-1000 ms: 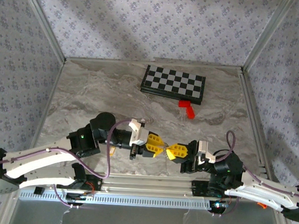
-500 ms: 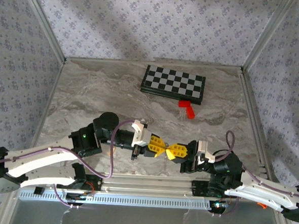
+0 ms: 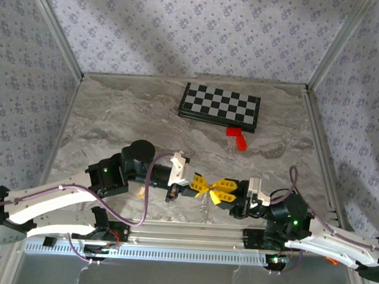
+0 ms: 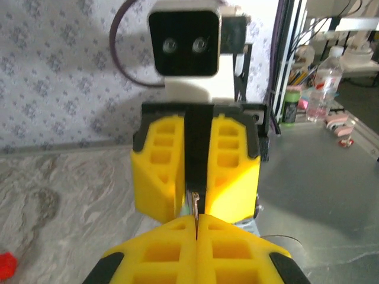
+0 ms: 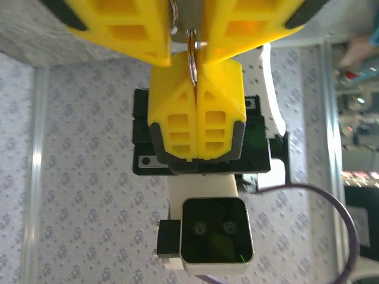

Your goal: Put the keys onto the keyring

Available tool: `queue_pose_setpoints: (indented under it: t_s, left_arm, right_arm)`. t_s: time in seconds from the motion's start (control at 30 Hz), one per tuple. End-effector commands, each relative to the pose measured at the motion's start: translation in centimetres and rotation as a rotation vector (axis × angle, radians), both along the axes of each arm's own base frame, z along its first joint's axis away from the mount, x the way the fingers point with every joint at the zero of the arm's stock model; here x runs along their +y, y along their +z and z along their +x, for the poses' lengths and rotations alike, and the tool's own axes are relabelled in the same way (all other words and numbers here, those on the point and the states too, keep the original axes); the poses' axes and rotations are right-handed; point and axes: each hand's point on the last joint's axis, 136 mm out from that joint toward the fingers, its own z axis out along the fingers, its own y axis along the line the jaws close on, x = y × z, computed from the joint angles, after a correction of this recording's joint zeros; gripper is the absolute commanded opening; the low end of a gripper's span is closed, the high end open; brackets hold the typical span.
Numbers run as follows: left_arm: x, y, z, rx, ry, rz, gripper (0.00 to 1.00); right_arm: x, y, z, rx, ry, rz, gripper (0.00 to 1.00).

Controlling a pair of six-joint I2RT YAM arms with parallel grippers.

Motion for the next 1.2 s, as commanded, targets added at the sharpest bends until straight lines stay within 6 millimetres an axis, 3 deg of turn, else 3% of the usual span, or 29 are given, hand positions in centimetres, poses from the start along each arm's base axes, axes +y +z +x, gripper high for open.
queue_pose_setpoints:
  t_s: [0.0,0.23,0.47,0.93,1.17]
  left_arm:
    - [0.7,0.8,0.3,-0.072,0.025,0.042,0.00]
    - [1.0,-0.3,0.8,-0.101,0.041,0.122,0.00]
    - [0.6,-1.2,1.0,-0.104,0.041,0.162,0.00]
    - [0.3,-2.3,1.5,-0.114,0.049,0.227,0.00]
    - [0.3,-2.4,1.5,-0.115,0.049,0.235,0.00]
  right_arm:
    - [-1.0,0.2,0.6,-0.013,-0.066,-0.060,0.29]
    - [-1.2,-0.6,0.9,-0.012,-0.091,-0.153,0.37]
    - [0.1,-1.0,0.6,-0.011,-0.057,-0.218,0.44]
    - [0.8,-2.7,1.4,-0.027,-0.117,-0.354,0.25]
    - [1.2,-3.4,1.8,-0.026,-0.136,-0.388,0.28]
